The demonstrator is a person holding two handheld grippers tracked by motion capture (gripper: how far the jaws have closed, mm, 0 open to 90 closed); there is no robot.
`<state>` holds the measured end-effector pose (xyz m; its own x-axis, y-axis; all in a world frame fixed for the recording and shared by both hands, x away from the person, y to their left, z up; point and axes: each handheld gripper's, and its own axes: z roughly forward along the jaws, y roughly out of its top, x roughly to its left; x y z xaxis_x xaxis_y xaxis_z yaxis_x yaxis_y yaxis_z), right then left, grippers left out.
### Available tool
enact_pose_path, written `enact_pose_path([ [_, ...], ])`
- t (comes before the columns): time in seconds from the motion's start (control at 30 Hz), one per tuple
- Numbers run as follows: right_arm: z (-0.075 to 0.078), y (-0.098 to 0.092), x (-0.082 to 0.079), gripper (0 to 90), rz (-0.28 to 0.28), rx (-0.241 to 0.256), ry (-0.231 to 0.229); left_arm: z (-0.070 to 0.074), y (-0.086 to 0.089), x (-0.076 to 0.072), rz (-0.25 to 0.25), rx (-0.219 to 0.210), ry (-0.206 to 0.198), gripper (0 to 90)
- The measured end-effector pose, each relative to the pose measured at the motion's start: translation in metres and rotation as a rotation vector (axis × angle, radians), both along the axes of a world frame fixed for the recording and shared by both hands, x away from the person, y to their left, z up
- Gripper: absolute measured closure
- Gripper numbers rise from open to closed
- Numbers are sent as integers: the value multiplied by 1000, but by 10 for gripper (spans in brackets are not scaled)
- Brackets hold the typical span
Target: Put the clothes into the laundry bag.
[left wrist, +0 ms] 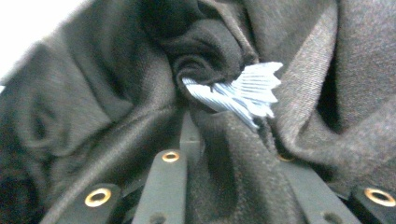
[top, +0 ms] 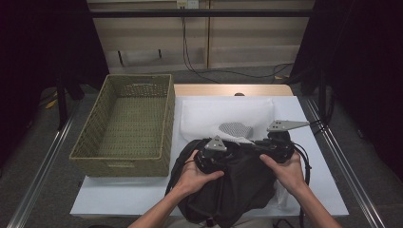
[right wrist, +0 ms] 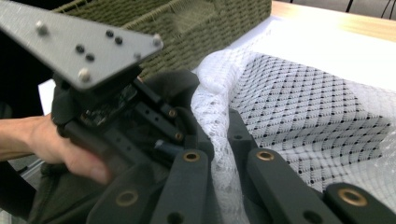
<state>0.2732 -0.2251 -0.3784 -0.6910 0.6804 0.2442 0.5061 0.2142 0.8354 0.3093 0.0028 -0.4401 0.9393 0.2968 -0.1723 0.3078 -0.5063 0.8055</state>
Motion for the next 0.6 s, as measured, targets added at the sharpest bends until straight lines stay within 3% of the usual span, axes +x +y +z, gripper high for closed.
enact_pose_path([
  [0.1, 7, 2, -3, 886, 7, 16, -16, 10, 0, 5, 51, -40, -9, 763],
  [0.2, 10, 4, -5, 885, 13, 20, -24, 13, -2, 8, 84, -46, -16, 764],
  [0.37, 12, 9, -10, 885, 33, 30, -30, 16, -3, 20, 164, -105, -6, 764],
  [0.43, 12, 10, -11, 885, 37, 29, -27, 9, -2, 26, 219, -104, -4, 765],
  [0.5, 11, 10, -11, 885, 38, 30, -20, 2, -2, 32, 229, -97, 19, 764],
  [0.57, 3, 8, -8, 885, 26, 0, 3, -11, -9, 35, 259, -49, -8, 760],
  [0.6, 0, 7, -7, 886, 24, -2, 11, -13, -11, 35, 264, -51, -2, 759],
])
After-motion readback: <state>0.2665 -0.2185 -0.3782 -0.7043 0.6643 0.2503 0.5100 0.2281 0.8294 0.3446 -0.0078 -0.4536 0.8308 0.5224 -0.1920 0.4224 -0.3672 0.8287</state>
